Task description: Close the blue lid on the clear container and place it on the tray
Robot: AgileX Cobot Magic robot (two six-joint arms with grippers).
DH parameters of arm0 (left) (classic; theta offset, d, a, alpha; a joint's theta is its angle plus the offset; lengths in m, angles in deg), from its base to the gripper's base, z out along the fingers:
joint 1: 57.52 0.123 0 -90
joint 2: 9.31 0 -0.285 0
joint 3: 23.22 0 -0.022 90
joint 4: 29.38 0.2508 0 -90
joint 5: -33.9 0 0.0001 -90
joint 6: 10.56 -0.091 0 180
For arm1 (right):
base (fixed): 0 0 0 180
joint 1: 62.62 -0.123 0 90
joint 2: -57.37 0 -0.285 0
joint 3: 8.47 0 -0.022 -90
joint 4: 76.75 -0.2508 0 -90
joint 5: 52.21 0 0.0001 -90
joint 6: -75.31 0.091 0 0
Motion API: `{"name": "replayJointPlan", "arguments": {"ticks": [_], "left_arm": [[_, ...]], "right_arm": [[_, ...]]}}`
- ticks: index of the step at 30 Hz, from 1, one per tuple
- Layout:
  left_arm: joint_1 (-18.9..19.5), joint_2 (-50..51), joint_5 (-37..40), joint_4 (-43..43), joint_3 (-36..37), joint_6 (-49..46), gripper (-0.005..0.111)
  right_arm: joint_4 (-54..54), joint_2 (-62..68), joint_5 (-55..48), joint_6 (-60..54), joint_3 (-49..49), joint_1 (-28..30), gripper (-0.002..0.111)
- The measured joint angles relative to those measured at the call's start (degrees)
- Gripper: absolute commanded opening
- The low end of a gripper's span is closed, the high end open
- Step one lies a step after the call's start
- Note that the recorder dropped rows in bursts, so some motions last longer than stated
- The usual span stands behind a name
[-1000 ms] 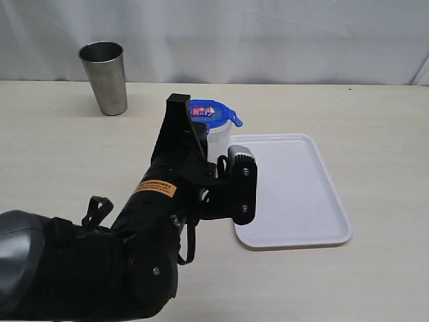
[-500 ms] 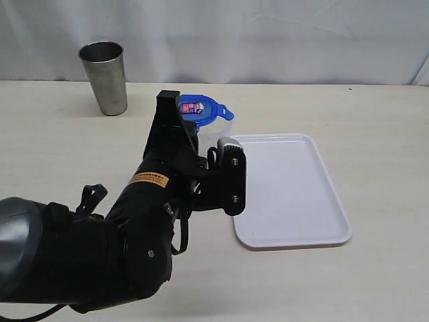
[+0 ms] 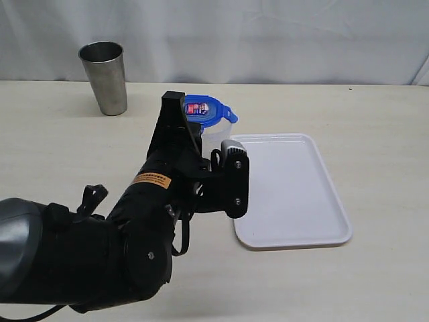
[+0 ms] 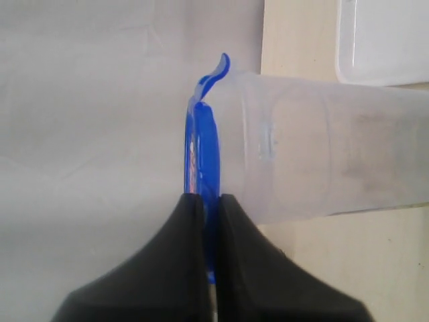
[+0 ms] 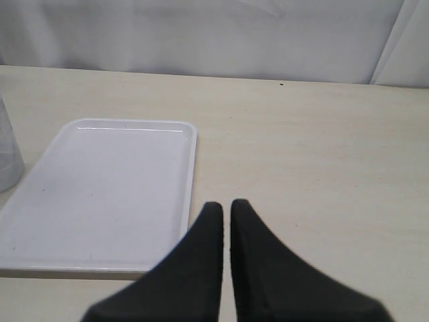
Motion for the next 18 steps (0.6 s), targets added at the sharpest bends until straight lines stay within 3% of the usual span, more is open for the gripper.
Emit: {"name": "replayJointPlan", "arguments": {"ticks": [18], "left_arm": [[0.0, 0.0, 2.2, 0.6, 0.0, 0.0, 0.0]], "right_arm": [[0.0, 0.0, 0.0, 0.0, 0.0, 0.0, 0.004]]}}
